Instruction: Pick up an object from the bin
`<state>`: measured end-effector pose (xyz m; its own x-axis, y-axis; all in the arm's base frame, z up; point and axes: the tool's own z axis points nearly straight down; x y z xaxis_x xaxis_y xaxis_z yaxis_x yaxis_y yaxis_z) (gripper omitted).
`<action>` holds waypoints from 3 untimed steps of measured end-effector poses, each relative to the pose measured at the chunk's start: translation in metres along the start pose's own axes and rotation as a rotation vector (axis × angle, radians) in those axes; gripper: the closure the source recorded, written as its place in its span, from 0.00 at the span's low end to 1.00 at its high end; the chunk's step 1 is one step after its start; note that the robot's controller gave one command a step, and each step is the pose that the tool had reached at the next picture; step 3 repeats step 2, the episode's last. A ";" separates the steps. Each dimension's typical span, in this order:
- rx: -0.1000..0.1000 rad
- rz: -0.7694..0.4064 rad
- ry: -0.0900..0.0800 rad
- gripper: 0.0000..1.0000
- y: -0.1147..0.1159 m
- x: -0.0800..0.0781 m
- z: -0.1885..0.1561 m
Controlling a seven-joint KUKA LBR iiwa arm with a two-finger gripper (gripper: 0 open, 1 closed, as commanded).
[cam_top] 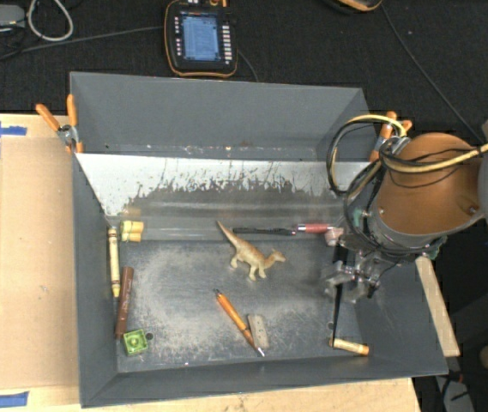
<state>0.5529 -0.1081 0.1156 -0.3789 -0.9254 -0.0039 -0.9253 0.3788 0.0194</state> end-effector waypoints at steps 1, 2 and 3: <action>-0.007 0.003 -0.001 1.00 0.002 -0.001 -0.029; -0.009 0.006 -0.002 1.00 0.004 -0.002 -0.070; -0.009 0.006 -0.002 1.00 0.004 -0.002 -0.070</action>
Offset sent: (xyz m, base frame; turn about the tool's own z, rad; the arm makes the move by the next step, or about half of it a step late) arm -0.0020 0.0013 0.0840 0.0019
